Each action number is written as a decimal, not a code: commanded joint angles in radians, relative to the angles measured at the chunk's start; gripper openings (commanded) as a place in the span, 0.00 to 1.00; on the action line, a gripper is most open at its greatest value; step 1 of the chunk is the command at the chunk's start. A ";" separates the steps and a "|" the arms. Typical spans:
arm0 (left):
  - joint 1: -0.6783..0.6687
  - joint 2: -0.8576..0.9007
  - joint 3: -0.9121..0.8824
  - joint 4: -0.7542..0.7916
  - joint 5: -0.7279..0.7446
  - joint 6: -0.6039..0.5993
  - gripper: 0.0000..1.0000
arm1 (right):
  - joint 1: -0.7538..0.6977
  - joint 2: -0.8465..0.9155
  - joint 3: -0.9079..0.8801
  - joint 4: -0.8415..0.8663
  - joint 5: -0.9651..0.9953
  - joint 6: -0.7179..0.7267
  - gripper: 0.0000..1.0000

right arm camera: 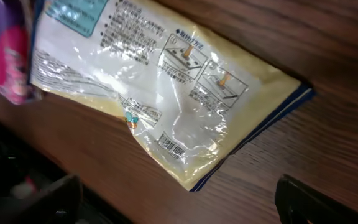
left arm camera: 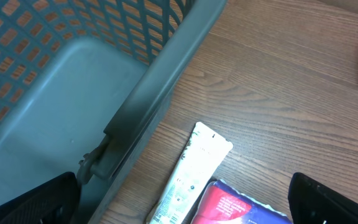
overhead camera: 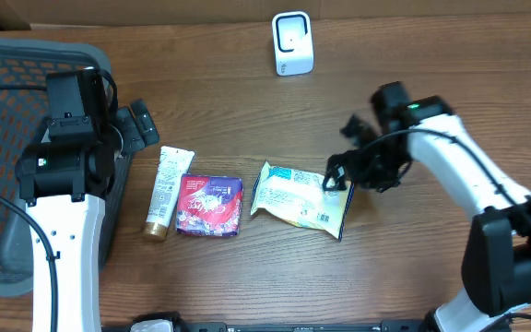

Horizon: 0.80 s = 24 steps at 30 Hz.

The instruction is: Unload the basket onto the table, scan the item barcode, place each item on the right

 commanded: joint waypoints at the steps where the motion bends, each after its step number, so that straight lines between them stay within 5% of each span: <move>1: -0.001 -0.007 0.013 -0.003 0.011 -0.010 1.00 | 0.172 -0.015 0.011 0.018 0.240 0.025 1.00; 6: -0.001 -0.007 0.013 -0.004 0.011 -0.010 1.00 | 0.360 -0.015 0.009 0.049 0.609 0.175 1.00; 12: -0.001 -0.007 0.013 -0.004 0.011 -0.010 1.00 | 0.521 -0.008 -0.033 0.158 0.817 0.209 1.00; 24: -0.001 -0.007 0.013 -0.003 0.011 -0.010 1.00 | 0.611 0.077 -0.060 0.245 0.695 0.213 1.00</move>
